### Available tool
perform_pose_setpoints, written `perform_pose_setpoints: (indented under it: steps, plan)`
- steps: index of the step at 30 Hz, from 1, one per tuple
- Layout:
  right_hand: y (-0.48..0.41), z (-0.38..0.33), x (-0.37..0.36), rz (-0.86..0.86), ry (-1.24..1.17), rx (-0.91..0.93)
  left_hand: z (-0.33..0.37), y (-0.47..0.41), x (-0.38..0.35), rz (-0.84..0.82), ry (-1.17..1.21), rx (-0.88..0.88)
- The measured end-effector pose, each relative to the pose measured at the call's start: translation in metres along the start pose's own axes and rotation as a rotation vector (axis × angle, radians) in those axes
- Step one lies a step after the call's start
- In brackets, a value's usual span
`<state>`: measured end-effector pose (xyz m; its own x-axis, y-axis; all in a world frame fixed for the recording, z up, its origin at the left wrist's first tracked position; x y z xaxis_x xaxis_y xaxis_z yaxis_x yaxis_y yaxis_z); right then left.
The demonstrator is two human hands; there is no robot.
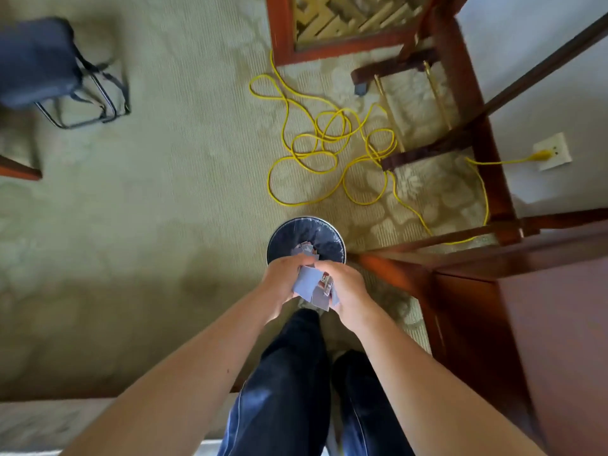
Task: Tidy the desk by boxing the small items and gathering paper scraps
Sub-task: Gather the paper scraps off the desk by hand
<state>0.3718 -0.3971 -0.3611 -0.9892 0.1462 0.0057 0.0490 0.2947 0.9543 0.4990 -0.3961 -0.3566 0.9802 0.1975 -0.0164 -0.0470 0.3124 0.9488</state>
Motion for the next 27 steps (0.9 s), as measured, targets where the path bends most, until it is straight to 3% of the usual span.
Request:
perform_pose_setpoints:
  steps: [7,13,20,27]
  plan:
    - [-0.098,0.033,-0.007,0.025,-0.070,-0.079,-0.030,-0.083,0.010,0.035,0.116,0.043]
    - [-0.131,0.044,-0.019,-0.037,-0.172,-0.137,-0.034,-0.109,0.005,-0.046,0.121,0.056]
    - [-0.116,0.041,-0.004,0.069,-0.128,-0.112,-0.045,-0.113,0.017,0.021,0.129,0.064]
    - [-0.039,0.017,0.008,0.113,-0.110,0.007,-0.015,-0.042,0.010,0.080,0.003,-0.008]
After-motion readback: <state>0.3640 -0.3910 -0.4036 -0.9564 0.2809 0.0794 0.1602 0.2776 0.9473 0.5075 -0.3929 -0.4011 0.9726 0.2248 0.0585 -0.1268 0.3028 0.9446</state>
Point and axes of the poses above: each hand's wrist, its own y-axis away from the middle knuckle, its own x-axis out of the back of the hand, z = x × y, the point moved 9 cm from there along -y, towards the middle knuckle, and after that the axes turned 1 degree about -x, right-handed, at the moved point
